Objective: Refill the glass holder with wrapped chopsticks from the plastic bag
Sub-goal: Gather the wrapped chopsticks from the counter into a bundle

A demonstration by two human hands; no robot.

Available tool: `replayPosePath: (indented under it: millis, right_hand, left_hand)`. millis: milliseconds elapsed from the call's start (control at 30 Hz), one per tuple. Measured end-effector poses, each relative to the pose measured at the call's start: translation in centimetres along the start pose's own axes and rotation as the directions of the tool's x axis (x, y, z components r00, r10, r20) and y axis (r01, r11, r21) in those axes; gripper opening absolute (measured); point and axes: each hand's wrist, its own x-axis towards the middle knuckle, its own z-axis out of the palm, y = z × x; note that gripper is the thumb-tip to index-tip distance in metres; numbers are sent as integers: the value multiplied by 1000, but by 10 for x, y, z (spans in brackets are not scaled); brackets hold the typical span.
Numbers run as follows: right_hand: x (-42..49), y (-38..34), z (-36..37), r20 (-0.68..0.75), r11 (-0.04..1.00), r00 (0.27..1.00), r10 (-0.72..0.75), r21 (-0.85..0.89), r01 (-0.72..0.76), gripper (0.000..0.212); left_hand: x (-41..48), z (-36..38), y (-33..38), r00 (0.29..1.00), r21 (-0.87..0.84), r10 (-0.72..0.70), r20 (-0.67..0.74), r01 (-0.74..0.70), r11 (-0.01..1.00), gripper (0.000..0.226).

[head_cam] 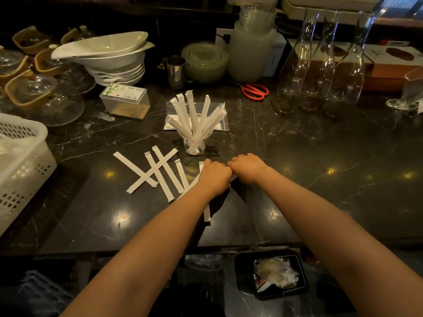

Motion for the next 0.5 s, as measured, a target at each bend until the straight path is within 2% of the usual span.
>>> replayPosePath:
  millis: [133, 367, 500]
  right_hand:
    - [-5, 3, 2, 48, 1000, 999, 17, 2, -17, 28]
    - [-16, 9, 2, 66, 992, 993, 99, 76, -104, 30]
    - [-22, 12, -4, 86, 989, 988, 130, 60, -135, 28]
  left_hand:
    - [0, 0, 3, 998, -30, 50, 39, -49, 998, 26]
    - [-9, 6, -1, 998, -79, 56, 30, -53, 995, 27]
    - [-10, 7, -3, 998, -96, 61, 30, -58, 994, 27]
